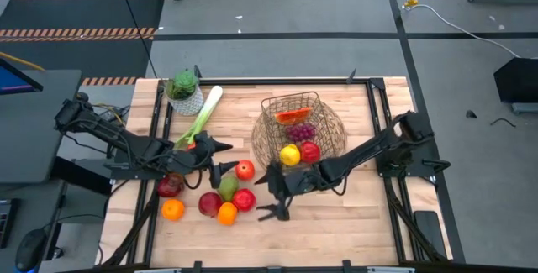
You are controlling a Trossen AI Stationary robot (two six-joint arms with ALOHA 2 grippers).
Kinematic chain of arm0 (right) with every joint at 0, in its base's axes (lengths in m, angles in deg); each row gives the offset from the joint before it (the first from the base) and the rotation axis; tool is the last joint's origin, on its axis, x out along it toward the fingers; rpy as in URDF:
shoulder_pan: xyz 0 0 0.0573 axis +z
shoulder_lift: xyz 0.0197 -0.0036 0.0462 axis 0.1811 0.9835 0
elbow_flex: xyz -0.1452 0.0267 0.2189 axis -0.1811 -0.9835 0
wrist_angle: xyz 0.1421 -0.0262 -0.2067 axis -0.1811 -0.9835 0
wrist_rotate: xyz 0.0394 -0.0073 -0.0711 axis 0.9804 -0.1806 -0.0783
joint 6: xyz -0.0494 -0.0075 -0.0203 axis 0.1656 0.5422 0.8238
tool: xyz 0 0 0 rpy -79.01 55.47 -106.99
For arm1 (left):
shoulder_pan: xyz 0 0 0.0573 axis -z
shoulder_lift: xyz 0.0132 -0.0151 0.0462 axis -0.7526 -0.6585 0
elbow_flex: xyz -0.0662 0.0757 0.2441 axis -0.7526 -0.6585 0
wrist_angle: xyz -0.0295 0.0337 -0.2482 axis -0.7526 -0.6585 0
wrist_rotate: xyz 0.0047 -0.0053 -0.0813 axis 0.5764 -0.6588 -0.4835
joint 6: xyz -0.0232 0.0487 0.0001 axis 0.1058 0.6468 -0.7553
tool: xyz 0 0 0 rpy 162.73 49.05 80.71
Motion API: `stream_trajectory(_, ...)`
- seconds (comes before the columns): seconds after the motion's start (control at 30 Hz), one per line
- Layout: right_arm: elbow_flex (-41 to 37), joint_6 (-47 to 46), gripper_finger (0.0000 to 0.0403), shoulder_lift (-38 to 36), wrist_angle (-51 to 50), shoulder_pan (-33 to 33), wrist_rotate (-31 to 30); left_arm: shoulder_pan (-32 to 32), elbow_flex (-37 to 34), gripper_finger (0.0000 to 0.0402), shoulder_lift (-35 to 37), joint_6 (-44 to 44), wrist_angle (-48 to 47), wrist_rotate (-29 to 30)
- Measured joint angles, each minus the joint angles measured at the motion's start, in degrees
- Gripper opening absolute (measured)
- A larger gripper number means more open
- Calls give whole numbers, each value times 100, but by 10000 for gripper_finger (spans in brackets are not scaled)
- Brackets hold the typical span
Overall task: Build produce basket
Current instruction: Put the bottom left red apple into the wire basket
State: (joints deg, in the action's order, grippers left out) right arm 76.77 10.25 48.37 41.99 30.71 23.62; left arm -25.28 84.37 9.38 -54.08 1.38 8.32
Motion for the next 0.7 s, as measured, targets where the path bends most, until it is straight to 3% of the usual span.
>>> stream_trajectory(0.17, 2, 628, 375, 494, 873, 124, -19, 72, 0, 293, 17, 0, -1, 28)
stream_trajectory(0.7, 7, 1029, 375, 1775, 2821, 47, -30, 83, 0, 293, 17, -2, -6, 30)
